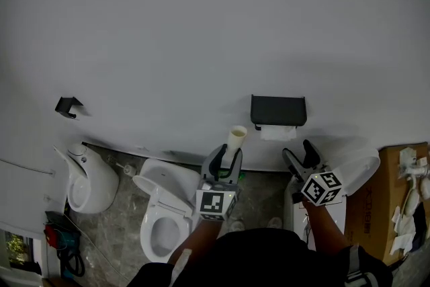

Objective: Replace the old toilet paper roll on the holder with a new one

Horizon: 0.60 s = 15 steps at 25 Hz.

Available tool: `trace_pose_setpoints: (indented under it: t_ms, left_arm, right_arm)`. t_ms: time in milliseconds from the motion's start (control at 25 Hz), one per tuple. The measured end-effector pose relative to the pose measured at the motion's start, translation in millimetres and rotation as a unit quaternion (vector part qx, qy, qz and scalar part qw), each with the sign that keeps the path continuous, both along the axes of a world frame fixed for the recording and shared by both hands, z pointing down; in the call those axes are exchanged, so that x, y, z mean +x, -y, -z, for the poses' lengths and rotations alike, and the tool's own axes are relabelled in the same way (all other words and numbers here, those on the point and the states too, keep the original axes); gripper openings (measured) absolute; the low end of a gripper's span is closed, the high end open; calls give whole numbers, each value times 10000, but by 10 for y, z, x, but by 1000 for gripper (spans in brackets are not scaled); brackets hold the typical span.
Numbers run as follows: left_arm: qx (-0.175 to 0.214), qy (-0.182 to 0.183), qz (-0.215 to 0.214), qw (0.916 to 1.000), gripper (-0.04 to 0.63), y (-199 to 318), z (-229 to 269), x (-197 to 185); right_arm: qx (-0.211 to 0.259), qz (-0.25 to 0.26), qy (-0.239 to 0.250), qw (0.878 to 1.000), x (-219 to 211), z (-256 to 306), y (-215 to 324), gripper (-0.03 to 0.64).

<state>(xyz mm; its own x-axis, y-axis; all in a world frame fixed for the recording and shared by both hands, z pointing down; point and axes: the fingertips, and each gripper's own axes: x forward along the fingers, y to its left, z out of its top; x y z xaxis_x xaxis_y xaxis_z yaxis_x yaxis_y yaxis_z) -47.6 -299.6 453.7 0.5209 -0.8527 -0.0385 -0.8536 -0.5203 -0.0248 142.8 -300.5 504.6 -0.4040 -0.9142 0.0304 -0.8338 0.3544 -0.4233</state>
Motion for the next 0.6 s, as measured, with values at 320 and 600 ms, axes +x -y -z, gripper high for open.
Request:
trace_pose_setpoints:
  t_ms: [320,600]
  left_arm:
    - [-39,-53,-119,9999,153,-32,-38,54]
    - [-51,-129,-250,9996,153,-58,18,64]
  right_arm:
    - [538,-133,-1904,9801,57,294,-151,348]
    - [674,-415,-2034,9759,123,459,-212,122]
